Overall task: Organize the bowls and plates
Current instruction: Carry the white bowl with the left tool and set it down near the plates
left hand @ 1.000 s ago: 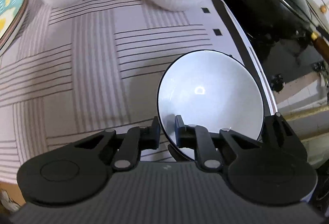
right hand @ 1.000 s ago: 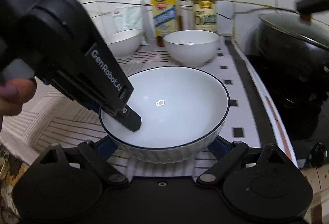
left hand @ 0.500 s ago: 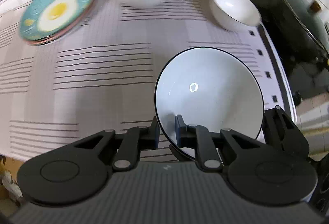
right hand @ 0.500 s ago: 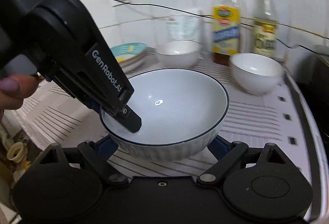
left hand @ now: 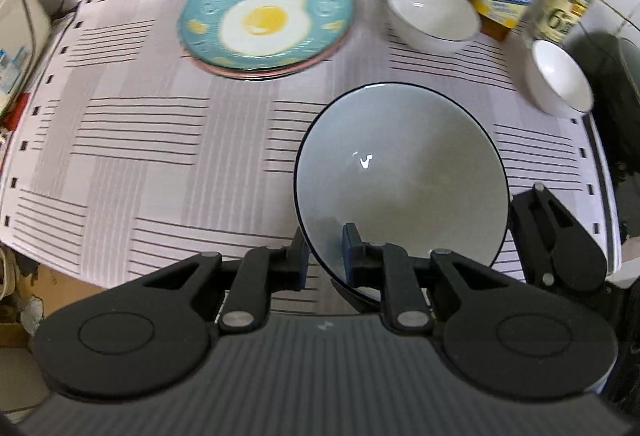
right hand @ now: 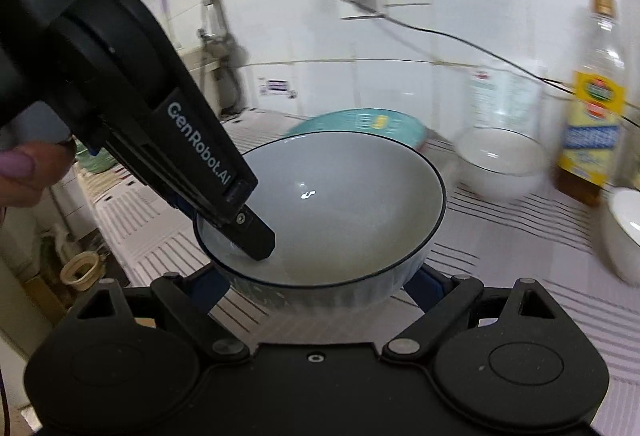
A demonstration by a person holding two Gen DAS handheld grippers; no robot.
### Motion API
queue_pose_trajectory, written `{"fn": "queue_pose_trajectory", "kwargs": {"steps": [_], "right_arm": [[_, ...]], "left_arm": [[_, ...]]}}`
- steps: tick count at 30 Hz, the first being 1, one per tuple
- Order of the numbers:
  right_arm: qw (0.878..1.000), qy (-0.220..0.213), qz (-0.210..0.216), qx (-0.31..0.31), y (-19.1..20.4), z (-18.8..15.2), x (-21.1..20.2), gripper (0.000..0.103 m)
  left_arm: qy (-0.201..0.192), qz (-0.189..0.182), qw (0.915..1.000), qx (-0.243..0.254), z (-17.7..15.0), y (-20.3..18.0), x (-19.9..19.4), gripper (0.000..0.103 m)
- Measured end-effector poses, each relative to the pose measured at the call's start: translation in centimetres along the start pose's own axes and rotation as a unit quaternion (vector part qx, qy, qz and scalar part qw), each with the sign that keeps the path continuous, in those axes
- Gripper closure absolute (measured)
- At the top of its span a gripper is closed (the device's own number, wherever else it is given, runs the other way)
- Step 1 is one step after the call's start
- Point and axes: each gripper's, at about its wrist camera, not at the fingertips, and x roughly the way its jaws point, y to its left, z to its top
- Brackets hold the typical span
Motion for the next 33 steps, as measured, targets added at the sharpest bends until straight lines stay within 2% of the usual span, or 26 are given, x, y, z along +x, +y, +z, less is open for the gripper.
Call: {"fn": "queue_pose_trajectory", "kwargs": {"steps": [9, 12, 18, 26, 33], "right_arm": [[0.999, 0.02, 0.031, -0.032, 2.7, 1.1, 5.5, 0.008], [0.998, 0.031, 0.033, -0.037, 3.1, 1.1, 7.1, 0.008], [0.998, 0.051, 0.035, -0.033, 3.6, 0.4, 9.2, 0.008], [0.997, 0.067, 0.03, -0.039, 3.7, 0.1, 11.2, 0.008], [0.995, 0.075, 0.027, -0.056, 4.0, 0.2, 11.5, 0.008]], "left_arm": [[0.005, 0.018, 0.9992, -0.036, 0.5, 5.2, 2.4, 0.087], [0.011, 0.025, 0.9991, -0.033, 0.4, 6.1, 3.6, 0.087], [0.027, 0.031, 0.9988, -0.026, 0.8, 7.0, 5.6, 0.086], [0.026, 0.034, 0.9988, -0.021, 1.2, 7.7, 7.2, 0.085], [0.029, 0.038, 0.9979, -0.043, 1.0, 8.0, 7.5, 0.084]]}}
